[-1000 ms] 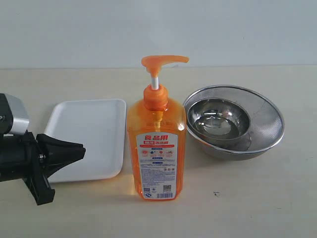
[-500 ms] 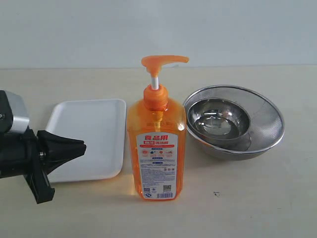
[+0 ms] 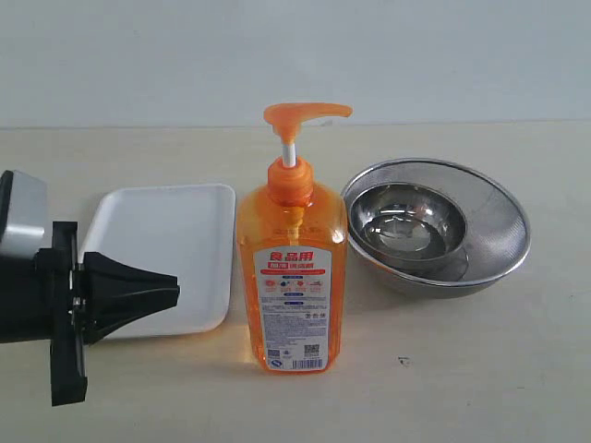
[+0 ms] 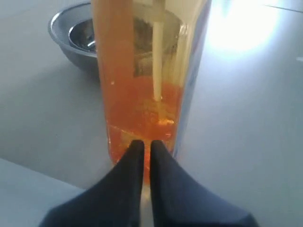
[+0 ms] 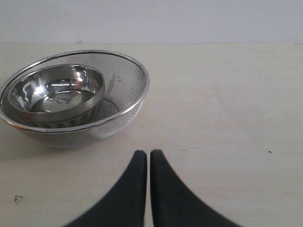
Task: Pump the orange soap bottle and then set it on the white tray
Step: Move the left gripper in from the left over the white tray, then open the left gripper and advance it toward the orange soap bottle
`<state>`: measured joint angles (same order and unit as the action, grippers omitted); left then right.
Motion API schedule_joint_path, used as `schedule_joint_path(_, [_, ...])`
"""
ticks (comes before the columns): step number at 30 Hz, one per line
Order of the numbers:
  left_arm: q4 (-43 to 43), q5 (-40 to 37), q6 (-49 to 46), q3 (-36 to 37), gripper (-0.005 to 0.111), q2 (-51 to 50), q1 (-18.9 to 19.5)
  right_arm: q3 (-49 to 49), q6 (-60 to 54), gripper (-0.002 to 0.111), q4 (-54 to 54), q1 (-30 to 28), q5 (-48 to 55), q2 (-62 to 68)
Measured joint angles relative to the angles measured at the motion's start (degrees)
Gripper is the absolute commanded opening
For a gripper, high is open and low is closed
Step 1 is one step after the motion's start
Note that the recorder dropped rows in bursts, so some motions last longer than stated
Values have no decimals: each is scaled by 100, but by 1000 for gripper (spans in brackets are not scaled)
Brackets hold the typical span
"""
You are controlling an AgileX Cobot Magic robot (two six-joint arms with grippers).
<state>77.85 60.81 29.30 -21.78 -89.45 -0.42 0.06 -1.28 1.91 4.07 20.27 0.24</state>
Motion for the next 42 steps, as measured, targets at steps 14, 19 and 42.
schedule_joint_path(14, [-185,578,11,0,72,0,0,0,0,0,0,0,0,0])
schedule_joint_path(19, [-315,663,156,0,104,0,0,0,0,0,0,0,0,0])
schedule_joint_path(42, [-615,845,-1124,0,109,0,0,0,0,0,0,0,0,0])
